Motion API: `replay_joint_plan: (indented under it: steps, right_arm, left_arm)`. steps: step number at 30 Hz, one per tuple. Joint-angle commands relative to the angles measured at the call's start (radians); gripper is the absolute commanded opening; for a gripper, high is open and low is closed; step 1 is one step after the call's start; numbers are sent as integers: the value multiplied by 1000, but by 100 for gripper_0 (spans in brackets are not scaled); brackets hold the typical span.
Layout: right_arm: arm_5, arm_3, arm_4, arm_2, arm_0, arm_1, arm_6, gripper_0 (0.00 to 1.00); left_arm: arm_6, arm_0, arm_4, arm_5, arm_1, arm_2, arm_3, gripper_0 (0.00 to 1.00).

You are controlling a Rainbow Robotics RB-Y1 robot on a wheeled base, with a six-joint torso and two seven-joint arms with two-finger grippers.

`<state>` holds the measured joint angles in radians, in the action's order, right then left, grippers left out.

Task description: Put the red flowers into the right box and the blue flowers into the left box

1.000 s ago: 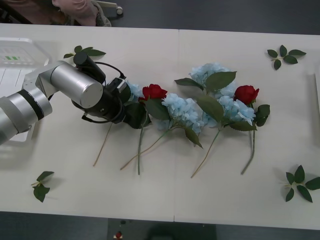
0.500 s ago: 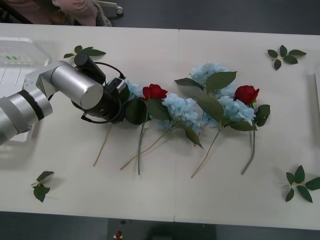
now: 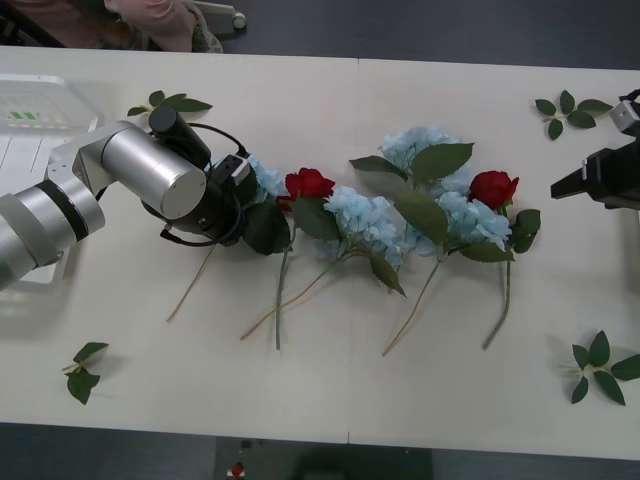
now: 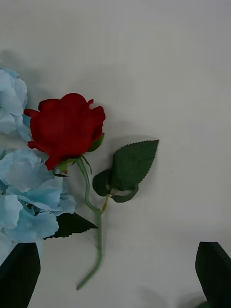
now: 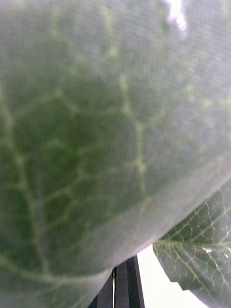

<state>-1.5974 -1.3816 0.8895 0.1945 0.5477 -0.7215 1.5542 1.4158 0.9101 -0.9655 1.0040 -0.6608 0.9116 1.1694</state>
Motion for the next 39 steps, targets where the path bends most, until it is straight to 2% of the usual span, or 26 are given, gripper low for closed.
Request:
replay_joint_plan:
  steps: [1,7,12,17,20,23,27,29,34,36,39]
  right_arm:
    - [13,-20,-50,-20,28,33,4,94]
    - [24,-20,-155,-53,26,82,10,94]
    - [30,-20,-218,-55,26,125,23,94]
    - [53,-19,-293,-61,24,174,30,94]
    - [63,-19,-333,-66,21,195,30,94]
    - [83,-14,-345,-66,11,208,32,94]
    - [116,29,-346,-66,6,215,43,94]
    - [129,42,-346,-67,6,218,47,94]
    - [165,81,-346,-66,6,228,58,94]
    - [178,93,-346,-67,6,232,63,94]
    - [191,104,-353,-67,6,240,66,94]
  left_arm:
    - [29,35,11,-7,-8,6,1,0]
    - [31,49,22,30,-36,-26,36,0]
    - [45,84,-1,304,-128,-171,214,0]
    - [63,85,-104,559,-253,-359,403,0]
    - [138,85,-119,663,-327,-464,418,0]
    - [250,85,-55,725,-381,-540,374,0]
    - [439,85,105,685,-418,-591,245,0]
    - [489,85,149,647,-422,-594,188,0]
    - [572,78,215,525,-424,-594,-51,0]
    - [609,62,251,439,-424,-594,-142,0]
    - [634,24,271,329,-424,-594,-200,0]
